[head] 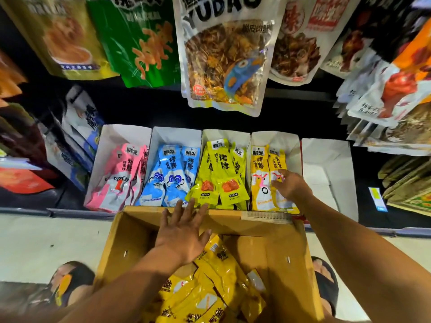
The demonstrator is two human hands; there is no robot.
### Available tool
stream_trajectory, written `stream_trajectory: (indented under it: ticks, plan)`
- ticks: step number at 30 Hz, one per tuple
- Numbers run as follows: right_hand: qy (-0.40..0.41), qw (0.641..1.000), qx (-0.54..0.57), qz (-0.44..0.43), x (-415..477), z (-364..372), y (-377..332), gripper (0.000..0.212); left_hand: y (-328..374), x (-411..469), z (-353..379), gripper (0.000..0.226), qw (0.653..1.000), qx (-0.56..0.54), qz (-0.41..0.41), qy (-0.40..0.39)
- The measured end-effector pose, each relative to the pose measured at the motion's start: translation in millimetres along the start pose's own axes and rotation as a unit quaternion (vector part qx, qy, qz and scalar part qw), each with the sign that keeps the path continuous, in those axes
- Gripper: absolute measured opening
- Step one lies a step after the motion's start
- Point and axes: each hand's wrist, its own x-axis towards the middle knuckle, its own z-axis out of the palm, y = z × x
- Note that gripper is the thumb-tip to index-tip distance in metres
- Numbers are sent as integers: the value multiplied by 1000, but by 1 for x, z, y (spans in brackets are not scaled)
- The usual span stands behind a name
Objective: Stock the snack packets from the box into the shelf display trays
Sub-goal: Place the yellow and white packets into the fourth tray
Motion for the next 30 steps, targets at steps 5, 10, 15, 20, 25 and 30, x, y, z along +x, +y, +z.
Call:
stream_trajectory:
  ticks: [5, 10, 15, 20, 25, 30]
  plan:
    - [0, 1000, 14, 4, -5, -3, -8, 62, 1, 0, 0, 73, 1000, 5, 1, 3]
    - [-17, 999, 17, 25, -1, 1, -1, 73, 1, -2, 1, 76, 1000, 5, 2, 3]
    - [-14, 998, 51, 15, 16, 11, 22, 101, 2, -5, -2, 76, 1000, -5, 2, 2]
    - [-9, 999, 17, -32, -2, 0, 6, 64, 2, -7, -3, 76, 1000, -1, 3, -4]
    - [-4, 998, -21, -54, -4, 1, 10, 55, 2, -5, -1, 77, 1000, 6, 3, -3]
    - [22, 998, -1, -54, 2, 9, 13, 33, 2, -4, 1, 78, 1000, 11, 2, -4]
